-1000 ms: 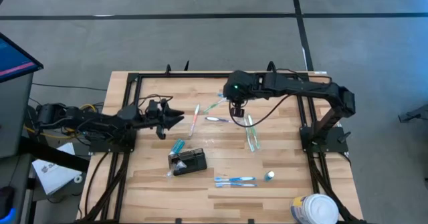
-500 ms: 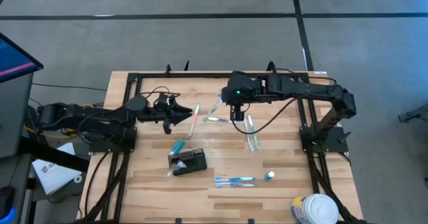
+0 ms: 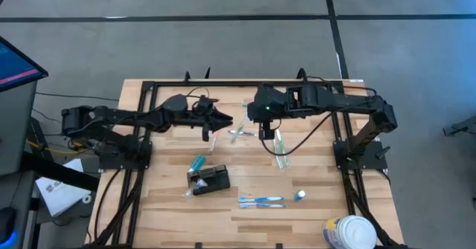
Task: Pick & Place toothbrushing station
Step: Put the white green toothbrush into the black toothbrush rack
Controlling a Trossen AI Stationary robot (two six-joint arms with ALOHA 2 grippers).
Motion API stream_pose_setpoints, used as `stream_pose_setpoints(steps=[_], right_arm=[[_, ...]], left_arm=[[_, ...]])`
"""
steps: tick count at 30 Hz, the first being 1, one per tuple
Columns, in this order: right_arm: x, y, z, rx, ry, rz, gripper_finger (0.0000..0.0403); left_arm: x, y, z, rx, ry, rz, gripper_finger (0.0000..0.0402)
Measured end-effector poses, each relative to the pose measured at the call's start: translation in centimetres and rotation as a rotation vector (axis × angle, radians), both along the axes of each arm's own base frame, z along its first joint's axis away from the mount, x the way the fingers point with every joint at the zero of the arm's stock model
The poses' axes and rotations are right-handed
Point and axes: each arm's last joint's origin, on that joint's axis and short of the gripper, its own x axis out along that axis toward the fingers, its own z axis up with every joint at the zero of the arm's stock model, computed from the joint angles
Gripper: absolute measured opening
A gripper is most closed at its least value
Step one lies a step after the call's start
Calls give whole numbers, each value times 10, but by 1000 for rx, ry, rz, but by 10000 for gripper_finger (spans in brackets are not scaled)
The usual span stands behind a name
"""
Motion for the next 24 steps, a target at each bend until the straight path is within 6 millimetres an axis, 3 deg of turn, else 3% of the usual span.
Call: stream_pose_setpoints(steps=[9,24], right_arm=[[-2,10,-2,9,25,16,0],[0,9,0,11,0,12,0]], left_arm=[[22,3,-2,8,21,-135,110],[25,3,-4,13,26,-134,172]])
